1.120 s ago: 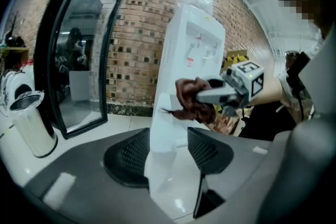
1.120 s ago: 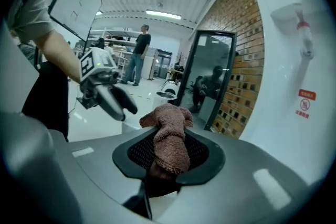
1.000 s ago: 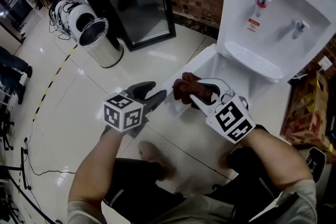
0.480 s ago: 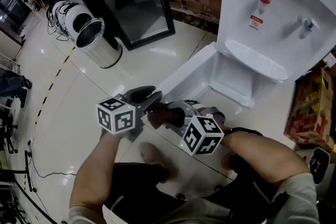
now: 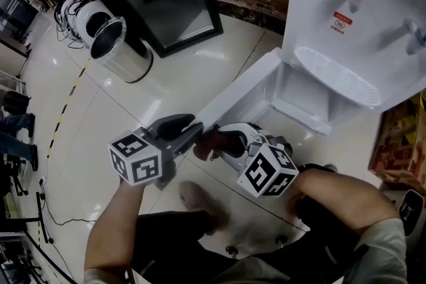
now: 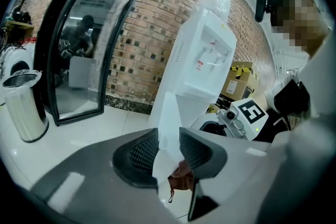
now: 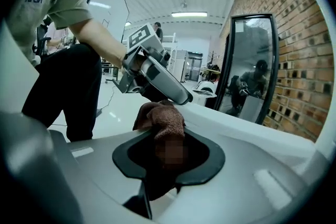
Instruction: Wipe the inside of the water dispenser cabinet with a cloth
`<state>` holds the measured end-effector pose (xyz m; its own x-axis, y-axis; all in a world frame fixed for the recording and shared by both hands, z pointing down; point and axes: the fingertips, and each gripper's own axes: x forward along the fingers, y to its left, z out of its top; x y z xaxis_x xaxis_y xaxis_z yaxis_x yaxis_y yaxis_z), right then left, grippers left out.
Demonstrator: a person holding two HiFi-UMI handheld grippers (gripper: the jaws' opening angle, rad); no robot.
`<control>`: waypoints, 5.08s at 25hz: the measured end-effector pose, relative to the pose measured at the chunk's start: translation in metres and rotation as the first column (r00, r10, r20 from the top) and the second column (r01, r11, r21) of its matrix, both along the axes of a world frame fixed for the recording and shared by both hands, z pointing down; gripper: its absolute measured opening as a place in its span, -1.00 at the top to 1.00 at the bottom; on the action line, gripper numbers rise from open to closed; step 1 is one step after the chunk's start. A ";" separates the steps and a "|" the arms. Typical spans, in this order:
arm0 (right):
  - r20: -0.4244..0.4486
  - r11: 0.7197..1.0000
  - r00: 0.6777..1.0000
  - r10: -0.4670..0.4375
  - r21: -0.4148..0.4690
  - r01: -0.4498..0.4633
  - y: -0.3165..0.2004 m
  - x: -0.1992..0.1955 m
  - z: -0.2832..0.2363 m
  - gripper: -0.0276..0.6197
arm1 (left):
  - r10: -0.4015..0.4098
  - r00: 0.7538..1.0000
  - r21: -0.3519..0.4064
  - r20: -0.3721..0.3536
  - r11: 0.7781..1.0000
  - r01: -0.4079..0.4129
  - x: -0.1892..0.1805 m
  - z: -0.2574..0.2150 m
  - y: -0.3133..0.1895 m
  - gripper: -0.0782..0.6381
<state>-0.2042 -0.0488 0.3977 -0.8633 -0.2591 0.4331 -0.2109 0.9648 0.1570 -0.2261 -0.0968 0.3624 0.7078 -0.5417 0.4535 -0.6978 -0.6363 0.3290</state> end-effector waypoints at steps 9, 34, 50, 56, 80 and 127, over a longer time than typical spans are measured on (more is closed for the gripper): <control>0.070 1.000 0.998 0.002 -0.026 0.000 -0.008 0.006 -0.001 0.55 | 0.001 1.000 0.000 0.003 1.000 -0.001 0.002 0.001 -0.002 0.43; 0.031 0.975 0.974 0.223 -0.007 -0.222 -0.070 0.058 0.014 0.57 | 0.004 1.000 0.006 0.004 1.000 -0.004 0.002 0.001 0.000 0.43; 0.081 0.650 0.649 0.756 -0.211 -0.731 -0.170 0.181 0.025 0.57 | 0.023 1.000 0.012 0.013 1.000 -0.023 0.008 0.001 0.002 0.44; 0.091 0.610 0.606 0.791 -0.195 -0.768 -0.170 0.192 0.024 0.57 | 0.022 1.000 0.009 0.020 1.000 -0.022 0.010 0.000 0.001 0.44; 0.038 0.539 0.541 0.840 -0.178 -0.824 -0.184 0.217 0.037 0.57 | 0.013 1.000 0.024 0.021 1.000 -0.013 0.007 0.001 -0.002 0.44; -0.117 0.745 0.762 0.637 -0.156 -0.648 -0.154 0.104 0.112 0.57 | -0.098 0.995 0.056 -0.010 0.994 0.098 -0.020 -0.003 -0.040 0.45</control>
<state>-0.0998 -0.2032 0.5095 -0.4949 -0.6591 0.5663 -0.7878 0.6153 0.0277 -0.2457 -0.1365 0.3599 0.6529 -0.6333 0.4154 -0.7556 -0.5827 0.2993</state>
